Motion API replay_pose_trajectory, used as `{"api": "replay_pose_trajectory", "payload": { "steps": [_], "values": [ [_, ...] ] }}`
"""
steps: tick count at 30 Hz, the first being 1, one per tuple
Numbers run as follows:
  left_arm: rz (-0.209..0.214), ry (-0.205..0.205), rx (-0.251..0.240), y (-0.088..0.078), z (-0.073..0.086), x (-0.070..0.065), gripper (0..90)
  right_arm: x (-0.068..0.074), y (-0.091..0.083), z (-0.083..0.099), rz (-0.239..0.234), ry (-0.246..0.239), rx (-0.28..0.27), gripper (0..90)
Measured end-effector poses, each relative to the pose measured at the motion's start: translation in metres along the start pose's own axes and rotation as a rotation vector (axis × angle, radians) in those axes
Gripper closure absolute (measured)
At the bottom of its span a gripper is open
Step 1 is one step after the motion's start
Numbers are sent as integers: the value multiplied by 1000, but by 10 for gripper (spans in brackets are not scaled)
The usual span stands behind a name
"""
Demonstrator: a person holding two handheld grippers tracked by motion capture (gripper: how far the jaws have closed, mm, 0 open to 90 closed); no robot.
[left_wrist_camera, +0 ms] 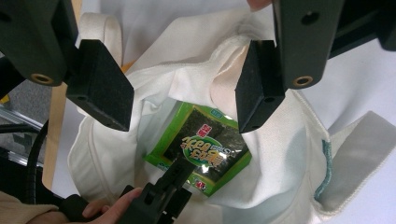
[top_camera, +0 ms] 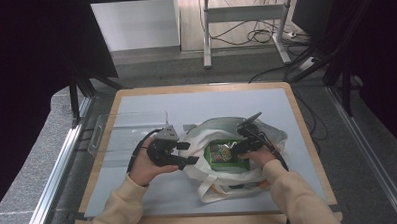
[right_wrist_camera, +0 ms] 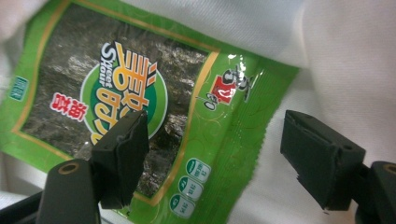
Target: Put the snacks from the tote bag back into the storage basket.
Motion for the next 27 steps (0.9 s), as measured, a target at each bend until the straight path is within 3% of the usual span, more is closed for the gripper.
{"api": "replay_pose_trajectory", "payload": {
  "steps": [9, 13, 20, 27],
  "values": [
    [-4, 1, 6, 1, 1, 1, 372, -2, 6, 1, -42, 58, 3, 221],
    [-5, 3, 8, 2, 1, 0, 372, -1, 7, 0, -44, 54, -3, 242],
    [-11, 1, 7, 3, 1, 0, 373, 2, 5, -1, -88, 48, -14, 425],
    [-11, 6, 12, 4, 1, -1, 373, 7, 6, -1, -190, 71, -12, 639]
  ]
}}
Point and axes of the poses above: each handheld gripper's, and its own axes: y roughly forward along the jaws, z roughly out of its underside, x roughly to its left, the point moved 7 cm from there along y, roughly forward along the jaws, and after that the axes turned 1 degree about -z, right-handed, at the moved point
